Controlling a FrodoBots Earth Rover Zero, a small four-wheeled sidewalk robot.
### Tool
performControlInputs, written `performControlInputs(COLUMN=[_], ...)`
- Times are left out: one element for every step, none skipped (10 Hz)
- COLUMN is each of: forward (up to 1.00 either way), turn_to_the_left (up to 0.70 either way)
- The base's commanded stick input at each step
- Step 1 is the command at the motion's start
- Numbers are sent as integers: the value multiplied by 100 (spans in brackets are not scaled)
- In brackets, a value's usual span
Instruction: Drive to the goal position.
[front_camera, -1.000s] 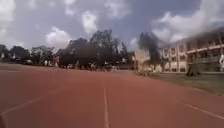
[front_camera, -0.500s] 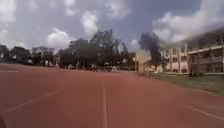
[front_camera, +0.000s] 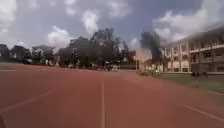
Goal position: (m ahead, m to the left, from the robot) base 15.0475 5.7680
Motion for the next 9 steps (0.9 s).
performControlInputs(forward=[70,70,70,70,70,70,70,70,70], turn_to_the_left=[0,0,0,0,0,0,0,0,0])
